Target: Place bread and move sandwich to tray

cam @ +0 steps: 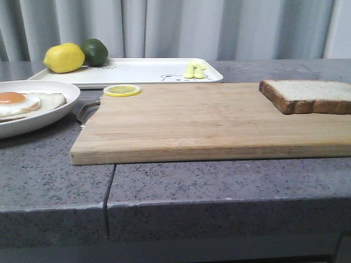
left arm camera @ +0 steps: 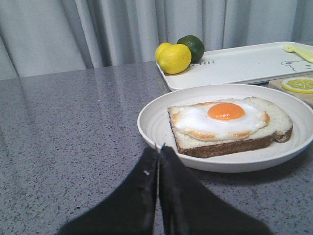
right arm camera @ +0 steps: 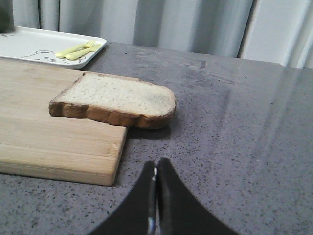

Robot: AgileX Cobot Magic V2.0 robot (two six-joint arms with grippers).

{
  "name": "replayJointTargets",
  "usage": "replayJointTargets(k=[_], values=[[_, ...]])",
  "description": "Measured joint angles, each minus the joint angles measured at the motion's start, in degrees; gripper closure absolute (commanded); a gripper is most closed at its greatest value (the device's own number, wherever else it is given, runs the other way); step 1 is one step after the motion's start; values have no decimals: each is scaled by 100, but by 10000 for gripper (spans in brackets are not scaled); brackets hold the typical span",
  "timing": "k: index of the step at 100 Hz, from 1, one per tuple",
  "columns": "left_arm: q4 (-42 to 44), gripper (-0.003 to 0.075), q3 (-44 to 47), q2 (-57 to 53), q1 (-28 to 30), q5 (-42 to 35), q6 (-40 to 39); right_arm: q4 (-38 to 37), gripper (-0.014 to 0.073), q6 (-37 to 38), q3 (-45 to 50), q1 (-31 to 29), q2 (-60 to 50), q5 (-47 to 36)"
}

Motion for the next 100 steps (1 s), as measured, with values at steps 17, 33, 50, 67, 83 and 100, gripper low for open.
replayJointTargets(k=[17, 33, 50, 67, 83, 100], values=[[0, 740, 0, 0, 0, 0, 0, 0, 664, 0, 0, 0, 0, 0], [0, 740, -2, 0, 0, 0, 0, 0, 664, 10, 0, 0, 0, 0], [0, 740, -2, 0, 0, 0, 0, 0, 664, 10, 0, 0, 0, 0], [0, 740, 0, 0, 0, 0, 0, 0, 664, 10, 0, 0, 0, 0], [0, 740, -2, 0, 0, -27, 0, 0, 664, 10, 0, 0, 0, 0], [-41, 740, -2, 0, 0, -358, 9, 366, 664, 121, 0, 0, 0, -575]])
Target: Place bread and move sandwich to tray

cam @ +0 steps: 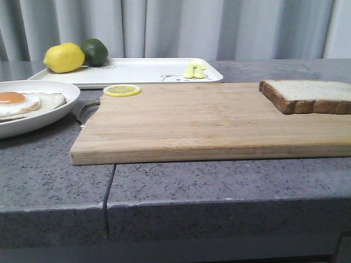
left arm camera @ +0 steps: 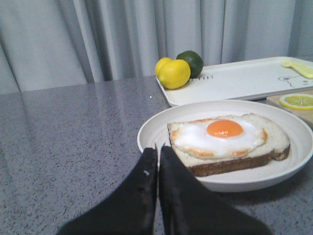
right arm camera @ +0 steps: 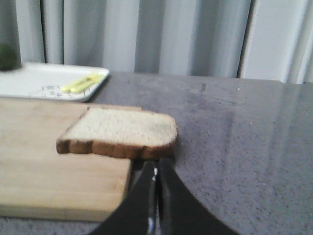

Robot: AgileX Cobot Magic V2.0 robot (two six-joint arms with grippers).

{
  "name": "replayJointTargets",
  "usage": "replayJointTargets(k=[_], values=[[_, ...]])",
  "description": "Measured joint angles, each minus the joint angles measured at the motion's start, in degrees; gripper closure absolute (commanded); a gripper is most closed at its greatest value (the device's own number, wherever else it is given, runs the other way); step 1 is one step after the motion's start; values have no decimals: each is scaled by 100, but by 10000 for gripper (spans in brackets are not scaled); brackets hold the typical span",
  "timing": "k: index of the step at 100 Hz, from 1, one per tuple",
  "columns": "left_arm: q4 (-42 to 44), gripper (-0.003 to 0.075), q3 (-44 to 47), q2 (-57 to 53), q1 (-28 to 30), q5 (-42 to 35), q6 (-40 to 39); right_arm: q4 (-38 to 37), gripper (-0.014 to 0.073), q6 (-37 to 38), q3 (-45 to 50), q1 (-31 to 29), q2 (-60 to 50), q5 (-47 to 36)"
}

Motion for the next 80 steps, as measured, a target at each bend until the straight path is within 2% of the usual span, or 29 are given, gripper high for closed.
replayJointTargets(k=[12, 27, 45, 80], values=[[-381, 740, -50, 0, 0, -92, 0, 625, 664, 140, -34, 0, 0, -126], [-760, 740, -519, 0, 0, 61, 0, 984, 664, 175, -610, 0, 0, 694], [-991, 740, -1630, 558, 0, 1175, 0, 1023, 664, 189, -1627, 0, 401, 1961], [-1410, 740, -4250, 2636, 0, 3565, 0, 1023, 664, 193, -3647, 0, 2510, 3685]])
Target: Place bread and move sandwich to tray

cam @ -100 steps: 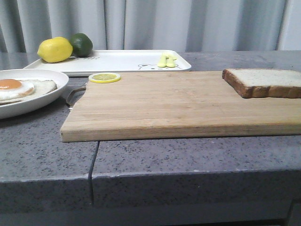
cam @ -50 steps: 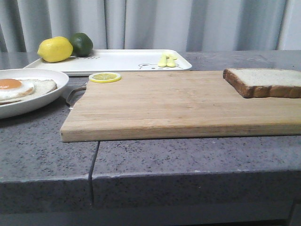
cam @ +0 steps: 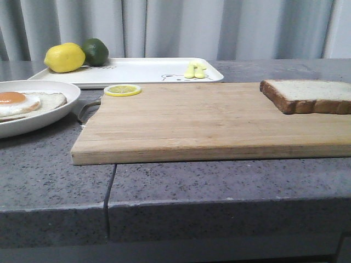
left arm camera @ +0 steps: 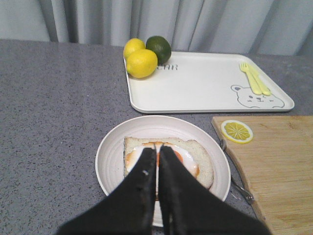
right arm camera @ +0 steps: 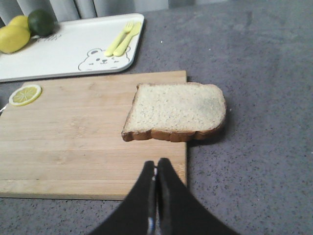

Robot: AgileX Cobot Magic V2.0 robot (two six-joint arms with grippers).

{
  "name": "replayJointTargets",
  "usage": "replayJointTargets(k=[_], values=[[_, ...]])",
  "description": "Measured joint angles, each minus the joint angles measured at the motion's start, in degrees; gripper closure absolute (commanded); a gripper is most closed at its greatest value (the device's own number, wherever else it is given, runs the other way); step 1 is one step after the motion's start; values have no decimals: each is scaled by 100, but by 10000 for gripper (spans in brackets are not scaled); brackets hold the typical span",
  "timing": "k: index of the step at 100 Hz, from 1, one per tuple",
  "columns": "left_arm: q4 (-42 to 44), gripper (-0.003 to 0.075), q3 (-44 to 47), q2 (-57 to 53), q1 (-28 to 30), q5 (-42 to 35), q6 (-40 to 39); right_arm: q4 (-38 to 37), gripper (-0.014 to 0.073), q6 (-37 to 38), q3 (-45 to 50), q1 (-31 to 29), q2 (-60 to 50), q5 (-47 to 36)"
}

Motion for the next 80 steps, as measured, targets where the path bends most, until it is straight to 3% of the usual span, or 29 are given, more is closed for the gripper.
replayJointTargets(k=[17, 55, 64, 80], values=[[-13, 740, -593, 675, 0, 305, 0, 37, 664, 9, -534, 0, 867, 319], [-13, 708, -621, 1231, 0, 454, 0, 189, 650, 9, -578, 0, 1455, 372], [-13, 625, -621, 1240, 0, 464, 0, 199, 568, 9, -578, 0, 1455, 364], [-30, 442, -621, 1240, 0, 475, 0, 210, 305, 9, -578, 0, 1455, 337]])
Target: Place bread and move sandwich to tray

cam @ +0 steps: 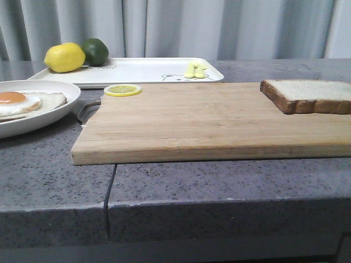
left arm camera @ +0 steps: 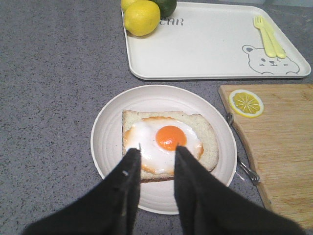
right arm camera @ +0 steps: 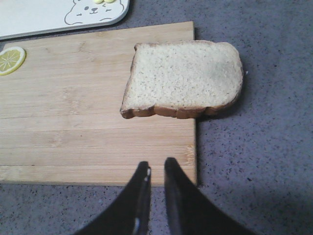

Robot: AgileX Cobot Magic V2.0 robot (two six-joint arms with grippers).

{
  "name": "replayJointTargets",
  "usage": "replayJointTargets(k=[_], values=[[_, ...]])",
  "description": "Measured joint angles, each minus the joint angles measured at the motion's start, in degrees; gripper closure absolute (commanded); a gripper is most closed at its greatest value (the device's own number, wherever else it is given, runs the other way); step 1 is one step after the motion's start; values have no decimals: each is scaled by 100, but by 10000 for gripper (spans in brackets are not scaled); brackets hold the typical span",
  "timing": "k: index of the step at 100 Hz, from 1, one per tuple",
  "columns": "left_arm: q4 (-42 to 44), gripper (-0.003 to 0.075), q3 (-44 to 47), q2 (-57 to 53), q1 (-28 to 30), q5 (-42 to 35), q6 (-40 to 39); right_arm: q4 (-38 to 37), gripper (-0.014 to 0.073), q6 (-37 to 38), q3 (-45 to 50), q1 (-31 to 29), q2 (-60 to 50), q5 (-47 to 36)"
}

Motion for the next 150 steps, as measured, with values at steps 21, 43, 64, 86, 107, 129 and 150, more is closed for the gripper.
replayJointTargets(k=[21, 43, 64, 86, 107, 129, 150], values=[[-9, 459, 0, 0, 0, 8, 0, 122, 167, 13, 0, 0, 0, -122], [-9, 513, 0, 0, 0, 8, 0, 161, 167, 88, 0, 0, 0, -380], [-13, 535, 0, 0, 0, 8, 0, 174, 167, 88, 0, 0, 0, -602], [-13, 535, 0, 0, 0, 8, 0, 140, 167, 88, 0, 0, 0, -787], [-22, 535, 0, 0, 0, 8, 0, 145, 167, 88, 0, -224, 67, -890], [-22, 535, 0, 0, 0, 8, 0, 1393, 167, -694, 0, -738, 560, -1022], [-22, 535, 0, 0, 0, 8, 0, 3400, 167, -2368, 0, -1471, 1332, -1011]])
